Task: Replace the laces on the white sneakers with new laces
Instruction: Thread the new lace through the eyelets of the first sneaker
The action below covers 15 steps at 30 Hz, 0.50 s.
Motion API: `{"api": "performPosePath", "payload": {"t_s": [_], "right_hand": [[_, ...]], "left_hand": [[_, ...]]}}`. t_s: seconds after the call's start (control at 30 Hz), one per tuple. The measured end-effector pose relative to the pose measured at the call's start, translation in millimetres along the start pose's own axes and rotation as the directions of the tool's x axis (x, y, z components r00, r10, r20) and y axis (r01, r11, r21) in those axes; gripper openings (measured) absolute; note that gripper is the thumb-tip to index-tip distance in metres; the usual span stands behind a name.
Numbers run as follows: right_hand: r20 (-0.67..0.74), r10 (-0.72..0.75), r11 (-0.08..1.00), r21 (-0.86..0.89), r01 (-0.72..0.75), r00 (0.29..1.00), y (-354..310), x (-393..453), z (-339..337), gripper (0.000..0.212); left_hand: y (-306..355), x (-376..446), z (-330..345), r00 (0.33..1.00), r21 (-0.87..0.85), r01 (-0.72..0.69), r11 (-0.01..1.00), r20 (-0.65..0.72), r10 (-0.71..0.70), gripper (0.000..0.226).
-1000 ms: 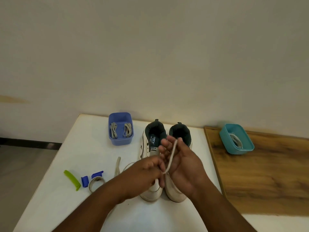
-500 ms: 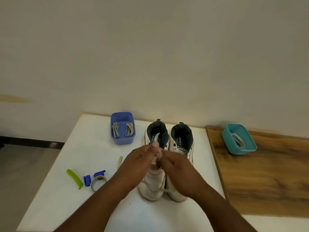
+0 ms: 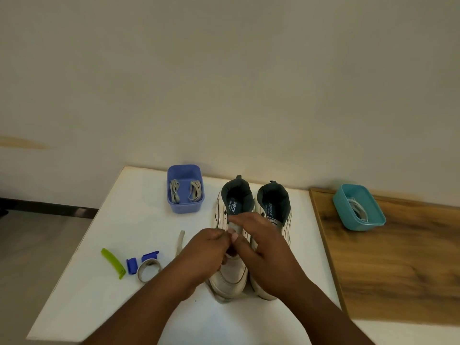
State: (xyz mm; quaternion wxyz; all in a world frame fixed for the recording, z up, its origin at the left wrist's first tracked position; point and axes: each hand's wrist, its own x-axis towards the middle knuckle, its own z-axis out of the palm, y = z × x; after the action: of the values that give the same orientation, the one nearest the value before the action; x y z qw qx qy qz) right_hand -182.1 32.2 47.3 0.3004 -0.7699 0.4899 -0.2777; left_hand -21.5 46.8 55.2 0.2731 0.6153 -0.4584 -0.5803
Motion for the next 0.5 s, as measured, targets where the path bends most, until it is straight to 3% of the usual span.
{"api": "performPosePath", "payload": {"t_s": [0.1, 0.27, 0.33, 0.4, 0.5], "right_hand": [[-0.025, 0.037, 0.983, 0.18, -0.032, 0.999, -5, 2, 6, 0.019], [0.057, 0.224, 0.901, 0.369, -0.229, 0.973, 4, 2, 11, 0.01], [0.046, 0.244, 0.9, 0.361, -0.244, 0.969, 6, 2, 12, 0.01], [-0.05, 0.246, 0.921, 0.324, -0.217, 0.968, 5, 2, 13, 0.013], [-0.205, 0.244, 0.955, 0.223, -0.197, 0.948, 10, 4, 12, 0.017]], "left_hand": [[-1, 1, 1, 0.996, 0.184, -0.084, 0.979, -0.016, 0.088, 0.032], [-11, 4, 3, 0.985, 0.285, -0.168, 0.944, 0.009, 0.172, 0.028], [-13, 5, 4, 0.974, 0.304, -0.226, 0.925, 0.073, 0.214, 0.016], [-16, 7, 3, 0.969, 0.313, -0.246, 0.917, 0.09, 0.229, 0.006], [-21, 14, -6, 0.967, 0.297, -0.152, 0.943, -0.154, 0.204, 0.015]]}}
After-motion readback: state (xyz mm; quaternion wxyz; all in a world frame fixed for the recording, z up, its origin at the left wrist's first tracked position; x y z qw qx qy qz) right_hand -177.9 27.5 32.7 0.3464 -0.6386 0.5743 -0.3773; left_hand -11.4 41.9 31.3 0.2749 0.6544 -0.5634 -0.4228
